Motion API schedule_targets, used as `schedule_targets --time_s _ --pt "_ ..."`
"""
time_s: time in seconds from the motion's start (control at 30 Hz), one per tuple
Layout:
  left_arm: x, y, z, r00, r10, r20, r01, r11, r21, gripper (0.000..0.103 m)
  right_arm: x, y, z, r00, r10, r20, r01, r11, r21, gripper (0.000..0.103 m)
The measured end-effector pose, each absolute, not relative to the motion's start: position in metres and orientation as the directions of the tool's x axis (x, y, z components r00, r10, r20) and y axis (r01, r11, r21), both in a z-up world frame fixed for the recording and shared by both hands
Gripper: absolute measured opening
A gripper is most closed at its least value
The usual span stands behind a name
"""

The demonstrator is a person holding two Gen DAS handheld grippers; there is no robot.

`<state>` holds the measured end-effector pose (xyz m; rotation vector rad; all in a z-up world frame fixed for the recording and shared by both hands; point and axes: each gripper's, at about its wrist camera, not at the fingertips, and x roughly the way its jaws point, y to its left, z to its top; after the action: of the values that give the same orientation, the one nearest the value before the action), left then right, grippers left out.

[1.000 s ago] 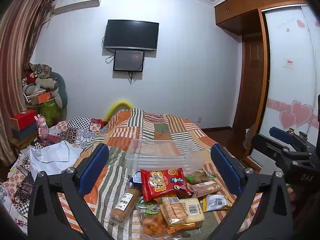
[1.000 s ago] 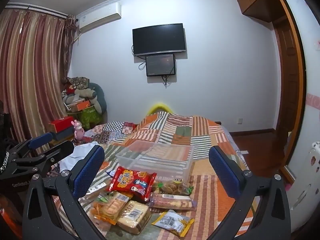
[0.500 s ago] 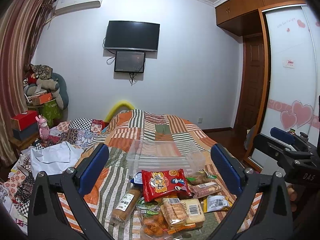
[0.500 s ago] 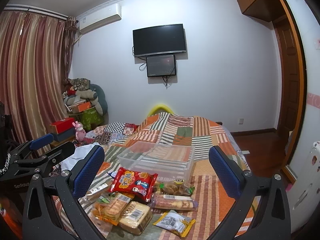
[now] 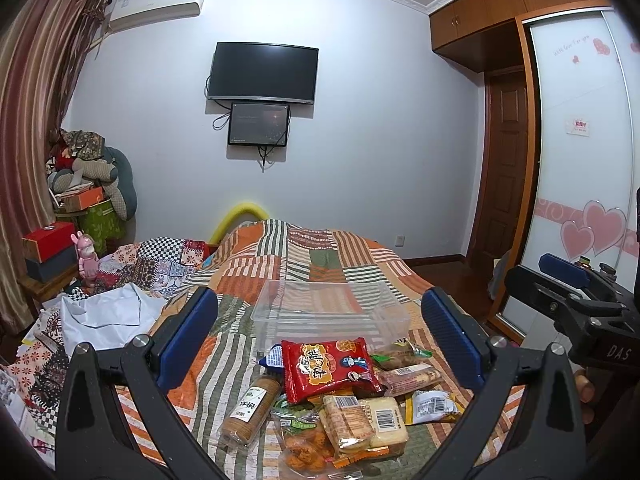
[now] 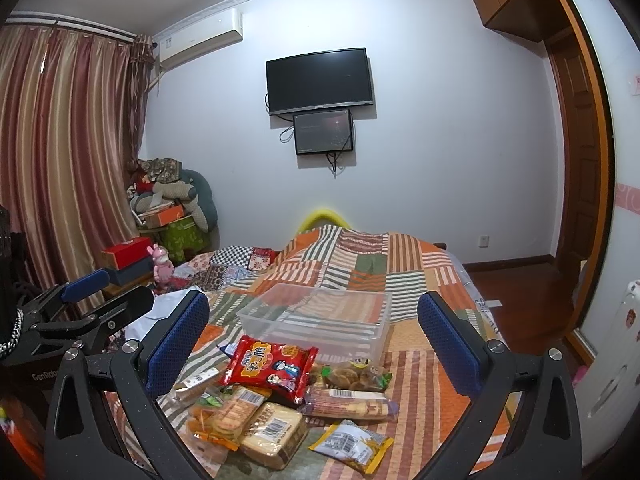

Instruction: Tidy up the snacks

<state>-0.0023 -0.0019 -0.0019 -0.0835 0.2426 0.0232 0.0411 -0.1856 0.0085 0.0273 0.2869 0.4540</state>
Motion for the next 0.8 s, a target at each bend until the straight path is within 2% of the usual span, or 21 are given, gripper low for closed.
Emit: schedule_targets --time_s 0.8 --pt "-0.0008 -0.0023 -0.0008 0.97 0.011 -0.242 -0.035 0.995 -0.095 0.103 0.0389 -0.1837 0.0066 0.852 0.45 -0.267 -0.438 0.893 0.106 0.103"
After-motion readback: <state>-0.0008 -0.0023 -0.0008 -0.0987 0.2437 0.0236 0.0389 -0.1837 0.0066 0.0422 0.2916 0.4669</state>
